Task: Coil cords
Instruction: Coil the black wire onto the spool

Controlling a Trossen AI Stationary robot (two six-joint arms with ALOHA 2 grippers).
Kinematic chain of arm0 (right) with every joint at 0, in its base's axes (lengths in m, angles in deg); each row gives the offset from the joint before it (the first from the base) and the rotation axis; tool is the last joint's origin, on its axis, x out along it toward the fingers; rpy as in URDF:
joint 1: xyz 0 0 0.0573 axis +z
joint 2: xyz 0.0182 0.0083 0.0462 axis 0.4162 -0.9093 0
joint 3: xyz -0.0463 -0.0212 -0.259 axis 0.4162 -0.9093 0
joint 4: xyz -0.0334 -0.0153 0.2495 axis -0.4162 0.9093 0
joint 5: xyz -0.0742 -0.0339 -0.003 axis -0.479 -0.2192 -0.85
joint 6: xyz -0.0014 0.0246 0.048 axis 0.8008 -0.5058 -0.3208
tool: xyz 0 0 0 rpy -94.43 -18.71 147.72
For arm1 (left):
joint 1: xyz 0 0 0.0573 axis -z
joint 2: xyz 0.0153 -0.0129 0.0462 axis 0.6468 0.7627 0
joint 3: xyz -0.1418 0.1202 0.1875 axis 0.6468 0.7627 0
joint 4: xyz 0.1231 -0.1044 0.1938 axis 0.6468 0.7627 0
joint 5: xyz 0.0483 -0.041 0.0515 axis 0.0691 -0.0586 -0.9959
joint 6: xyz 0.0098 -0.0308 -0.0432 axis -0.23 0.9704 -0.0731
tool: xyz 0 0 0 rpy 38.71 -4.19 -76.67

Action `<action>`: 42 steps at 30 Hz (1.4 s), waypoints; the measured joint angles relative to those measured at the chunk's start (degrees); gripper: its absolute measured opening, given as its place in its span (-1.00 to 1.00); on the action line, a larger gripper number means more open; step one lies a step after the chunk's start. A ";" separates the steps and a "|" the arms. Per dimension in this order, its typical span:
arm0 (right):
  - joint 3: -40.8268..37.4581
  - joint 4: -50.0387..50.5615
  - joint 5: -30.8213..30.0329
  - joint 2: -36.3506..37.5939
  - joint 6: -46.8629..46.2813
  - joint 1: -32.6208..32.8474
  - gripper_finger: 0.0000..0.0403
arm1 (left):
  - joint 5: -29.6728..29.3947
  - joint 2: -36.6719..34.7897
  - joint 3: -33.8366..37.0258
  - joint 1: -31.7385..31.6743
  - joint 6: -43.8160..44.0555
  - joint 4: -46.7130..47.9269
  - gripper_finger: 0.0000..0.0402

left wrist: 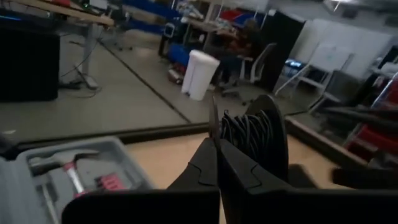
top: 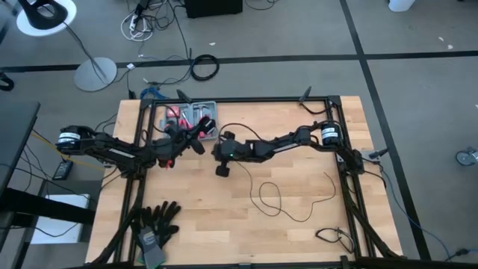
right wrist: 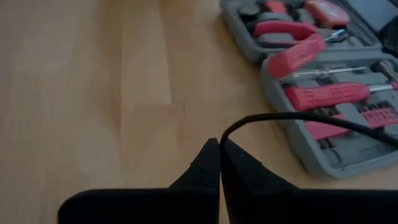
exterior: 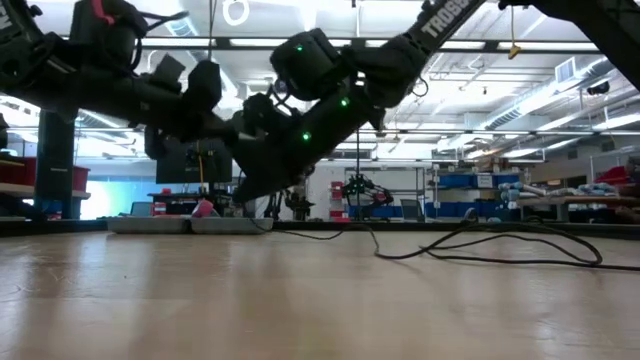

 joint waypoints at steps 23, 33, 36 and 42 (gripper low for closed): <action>22.43 37.12 25.25 0.00 9.37 -2.01 -1.00 | 0.95 -0.02 -0.05 -2.15 10.78 17.50 -1.00; 18.58 23.09 32.73 -0.07 7.89 -2.10 -1.00 | 2.80 -0.02 -0.09 -2.36 13.96 13.02 -1.00; 16.82 17.77 34.68 -0.08 6.93 -2.10 -1.00 | 2.79 -0.02 -0.09 -2.36 16.62 11.83 -1.00; 15.16 16.31 35.22 -0.07 5.87 -2.06 -1.00 | 2.91 -0.02 -0.09 -2.40 16.19 8.98 -1.00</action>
